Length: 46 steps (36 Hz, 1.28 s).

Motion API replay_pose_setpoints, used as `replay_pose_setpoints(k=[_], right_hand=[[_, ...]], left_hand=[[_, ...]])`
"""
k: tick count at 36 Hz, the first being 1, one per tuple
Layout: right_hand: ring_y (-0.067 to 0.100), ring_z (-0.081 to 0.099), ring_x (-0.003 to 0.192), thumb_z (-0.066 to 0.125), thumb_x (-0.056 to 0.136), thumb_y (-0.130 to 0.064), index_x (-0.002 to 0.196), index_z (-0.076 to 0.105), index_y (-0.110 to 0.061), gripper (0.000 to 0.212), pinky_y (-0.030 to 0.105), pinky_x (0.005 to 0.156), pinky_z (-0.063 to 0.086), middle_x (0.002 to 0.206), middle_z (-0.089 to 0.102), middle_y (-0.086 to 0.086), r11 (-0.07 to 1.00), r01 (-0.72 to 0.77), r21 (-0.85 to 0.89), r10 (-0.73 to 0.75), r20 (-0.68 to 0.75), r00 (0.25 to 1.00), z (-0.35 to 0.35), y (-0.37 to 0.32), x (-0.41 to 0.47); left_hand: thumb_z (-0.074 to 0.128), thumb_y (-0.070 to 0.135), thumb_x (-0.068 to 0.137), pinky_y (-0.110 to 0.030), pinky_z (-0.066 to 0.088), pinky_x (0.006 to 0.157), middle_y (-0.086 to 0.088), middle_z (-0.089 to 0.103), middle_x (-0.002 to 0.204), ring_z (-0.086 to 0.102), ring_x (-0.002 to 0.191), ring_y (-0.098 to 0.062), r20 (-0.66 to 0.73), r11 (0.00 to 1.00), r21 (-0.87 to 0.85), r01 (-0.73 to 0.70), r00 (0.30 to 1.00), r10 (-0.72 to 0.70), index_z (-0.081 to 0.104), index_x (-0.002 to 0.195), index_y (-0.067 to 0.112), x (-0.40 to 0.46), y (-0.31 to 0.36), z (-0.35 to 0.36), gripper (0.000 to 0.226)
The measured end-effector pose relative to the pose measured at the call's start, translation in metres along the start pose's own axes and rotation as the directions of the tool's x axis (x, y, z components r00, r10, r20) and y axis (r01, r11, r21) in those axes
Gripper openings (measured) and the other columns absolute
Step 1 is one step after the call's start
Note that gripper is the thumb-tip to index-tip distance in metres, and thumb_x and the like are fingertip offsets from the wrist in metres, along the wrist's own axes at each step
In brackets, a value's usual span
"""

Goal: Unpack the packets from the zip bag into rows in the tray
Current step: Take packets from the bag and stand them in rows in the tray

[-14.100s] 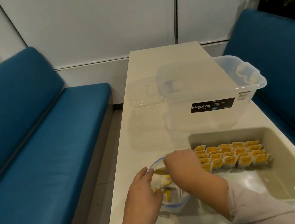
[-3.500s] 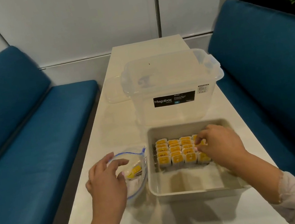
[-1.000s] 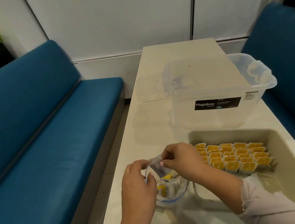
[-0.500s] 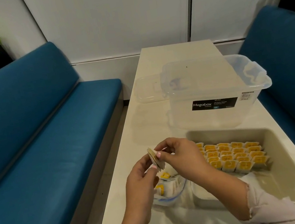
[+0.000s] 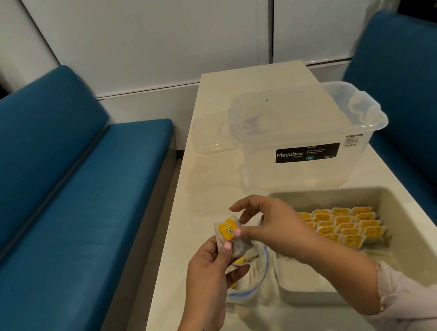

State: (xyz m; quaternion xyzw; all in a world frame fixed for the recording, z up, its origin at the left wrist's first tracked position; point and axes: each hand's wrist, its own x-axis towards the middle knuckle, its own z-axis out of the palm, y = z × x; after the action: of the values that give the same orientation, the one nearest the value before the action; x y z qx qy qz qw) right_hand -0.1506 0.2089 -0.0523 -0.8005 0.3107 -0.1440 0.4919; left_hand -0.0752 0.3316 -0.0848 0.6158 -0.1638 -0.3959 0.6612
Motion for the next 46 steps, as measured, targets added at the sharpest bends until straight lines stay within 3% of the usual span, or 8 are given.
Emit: replay_pose_setpoints(k=[6,13,17,23,29,35,40,46], right_hand=[[-0.002,0.059,0.064,0.075,0.079,-0.026,0.083,0.069,-0.031,0.009,0.016,0.062,0.043,0.069,0.067,-0.010,0.995,-0.011,-0.096,0.014,0.039,0.999,-0.020,-0.004,0.002],[0.000,0.055,0.061,0.077,0.074,-0.028,0.064,0.065,-0.028,0.016,0.022,0.060,0.045,0.062,0.062,-0.012,0.971,0.021,-0.239,-0.021,0.001,1.000,-0.042,-0.010,-0.003],[-0.001,0.053,0.058,0.077,0.075,-0.024,0.064,0.064,-0.028,0.017,0.023,0.063,0.047,0.059,0.062,-0.013,0.973,0.021,-0.231,-0.017,0.019,1.000,-0.058,-0.008,-0.006],[0.006,0.059,0.072,0.075,0.078,-0.021,0.079,0.071,-0.029,0.009,0.023,0.073,0.049,0.074,0.067,-0.009,0.936,0.013,-0.352,0.026,0.107,0.994,-0.088,-0.005,-0.014],[0.003,0.053,0.060,0.073,0.081,-0.022,0.075,0.066,-0.028,0.010,0.017,0.053,0.041,0.068,0.062,-0.012,0.897,-0.050,-0.439,0.088,0.067,0.994,-0.131,0.006,-0.029],[0.011,0.064,0.074,0.071,0.081,-0.022,0.075,0.065,-0.028,0.011,0.021,0.057,0.048,0.075,0.064,-0.012,0.786,-0.163,-0.596,0.179,-0.033,0.983,-0.169,0.032,-0.045],[0.009,0.060,0.076,0.072,0.079,-0.023,0.077,0.067,-0.027,0.007,0.023,0.061,0.046,0.076,0.065,-0.011,0.706,-0.245,-0.664,0.253,-0.087,0.964,-0.180,0.063,-0.052],[0.012,0.059,0.076,0.071,0.079,-0.022,0.068,0.060,-0.029,0.017,0.024,0.061,0.046,0.074,0.062,-0.011,0.605,-0.307,-0.735,0.306,-0.141,0.941,-0.175,0.099,-0.052]], left_hand=[[0.052,0.012,0.094,-0.026,0.054,0.068,-0.003,0.073,0.097,0.069,0.091,-0.020,0.021,0.998,0.038,-0.042,0.999,0.041,0.066,0.105,0.018,-0.001,0.000,0.007,0.019],[0.043,0.018,0.097,-0.025,0.055,0.068,-0.013,0.071,0.099,0.068,0.092,-0.020,0.038,0.998,-0.055,-0.002,0.999,0.004,0.066,0.101,0.010,0.001,-0.008,0.027,0.024],[0.039,0.023,0.098,-0.027,0.056,0.073,-0.011,0.072,0.094,0.068,0.085,-0.015,0.091,0.983,-0.160,0.088,0.993,-0.074,0.063,0.103,0.005,0.001,-0.011,0.042,0.030],[0.043,0.023,0.096,-0.030,0.056,0.073,-0.007,0.074,0.090,0.070,0.076,-0.011,0.145,0.983,-0.159,0.092,0.987,-0.069,0.065,0.100,0.008,0.000,-0.017,0.062,0.028],[0.045,0.021,0.095,-0.026,0.058,0.066,-0.009,0.073,0.092,0.069,0.073,-0.014,0.111,0.989,-0.131,0.064,0.993,-0.049,0.066,0.103,0.007,0.004,-0.025,0.073,0.026],[0.047,0.021,0.094,-0.024,0.058,0.063,-0.012,0.071,0.097,0.067,0.083,-0.021,0.043,0.996,-0.085,0.023,0.999,-0.020,0.066,0.104,0.008,0.010,-0.033,0.080,0.025],[0.047,0.022,0.095,-0.025,0.059,0.066,-0.013,0.070,0.103,0.066,0.092,-0.025,0.021,0.999,-0.043,-0.025,0.999,0.026,0.067,0.097,0.012,0.010,-0.038,0.084,0.023],[0.045,0.024,0.095,-0.025,0.058,0.069,-0.008,0.072,0.100,0.068,0.096,-0.026,0.039,0.999,-0.013,-0.051,0.998,0.051,0.068,0.099,0.016,0.011,-0.039,0.085,0.024]])
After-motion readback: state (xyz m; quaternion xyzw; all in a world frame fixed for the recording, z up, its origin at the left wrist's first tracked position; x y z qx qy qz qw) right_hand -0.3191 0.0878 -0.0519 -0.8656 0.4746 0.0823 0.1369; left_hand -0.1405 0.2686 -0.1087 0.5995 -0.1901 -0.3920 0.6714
